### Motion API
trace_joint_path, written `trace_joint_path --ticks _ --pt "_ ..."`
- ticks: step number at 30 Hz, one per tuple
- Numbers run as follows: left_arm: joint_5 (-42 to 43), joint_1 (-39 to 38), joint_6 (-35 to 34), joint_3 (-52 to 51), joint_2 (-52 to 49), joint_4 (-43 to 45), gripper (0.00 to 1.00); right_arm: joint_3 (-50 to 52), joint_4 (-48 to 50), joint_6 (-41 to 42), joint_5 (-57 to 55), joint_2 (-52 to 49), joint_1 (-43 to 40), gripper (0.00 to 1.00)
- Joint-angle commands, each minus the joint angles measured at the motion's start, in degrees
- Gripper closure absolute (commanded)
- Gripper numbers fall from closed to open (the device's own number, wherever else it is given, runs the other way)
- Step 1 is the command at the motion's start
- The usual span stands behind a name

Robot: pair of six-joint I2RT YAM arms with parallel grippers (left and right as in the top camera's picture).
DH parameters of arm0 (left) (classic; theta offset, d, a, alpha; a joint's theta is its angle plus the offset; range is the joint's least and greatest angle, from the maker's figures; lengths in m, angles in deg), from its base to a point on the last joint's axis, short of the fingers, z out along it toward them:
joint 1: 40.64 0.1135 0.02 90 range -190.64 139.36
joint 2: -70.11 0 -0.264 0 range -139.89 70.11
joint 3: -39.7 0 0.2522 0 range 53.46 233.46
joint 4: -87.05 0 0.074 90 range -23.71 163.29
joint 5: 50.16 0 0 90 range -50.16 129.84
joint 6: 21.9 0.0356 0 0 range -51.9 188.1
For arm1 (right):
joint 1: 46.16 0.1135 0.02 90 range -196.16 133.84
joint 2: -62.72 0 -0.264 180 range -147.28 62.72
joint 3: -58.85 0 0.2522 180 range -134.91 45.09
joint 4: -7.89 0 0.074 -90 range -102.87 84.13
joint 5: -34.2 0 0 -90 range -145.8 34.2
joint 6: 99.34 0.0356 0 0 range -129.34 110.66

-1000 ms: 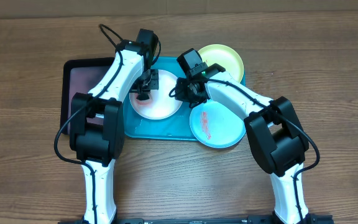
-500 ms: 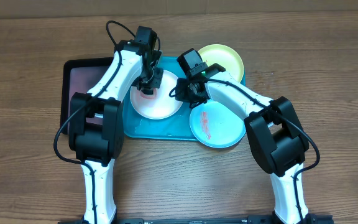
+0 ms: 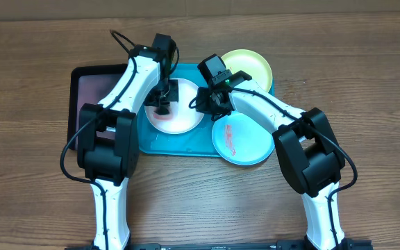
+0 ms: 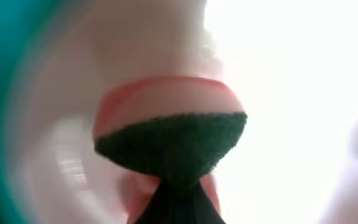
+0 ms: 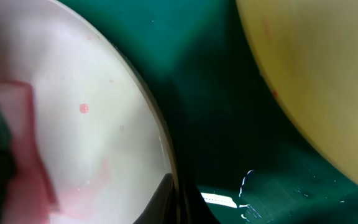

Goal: Clean dirty plates on tray and stack at the side
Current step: 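Scrub the white plate again with the sponge in the left gripper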

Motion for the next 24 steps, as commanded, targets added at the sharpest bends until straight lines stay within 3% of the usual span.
trace_joint_path --ticks 1,4,6,12,14,24 --pt "24.0 -0.44 16.44 -0.44 -0.31 -0.13 0.96 0.33 -0.7 -0.15 -1.27 -0.42 0.17 0.96" --pt "25.14 -0.46 15.56 -0.44 -0.31 1.81 0.96 0.33 -0.72 -0.15 -1.27 -0.42 0.17 0.96" --pt "20.83 -0.46 12.0 -0.44 -0.31 3.37 0.96 0.33 -0.74 -0.17 -1.27 -0.42 0.17 0.96" --pt "-12.74 -0.44 -8.85 -0.44 -0.31 4.48 0.96 0.33 -0.74 -0.17 -1.27 -0.42 0.17 0.96" --pt "-20.24 -0.44 -14.01 -0.44 -0.31 2.89 0.96 0.33 -0.76 -0.17 -1.27 -0.42 0.17 0.96" --pt "-16.92 -0.59 -14.45 0.33 -0.28 -5.27 0.96 0.33 -1.03 -0.17 -1.27 -0.42 0.17 0.96"
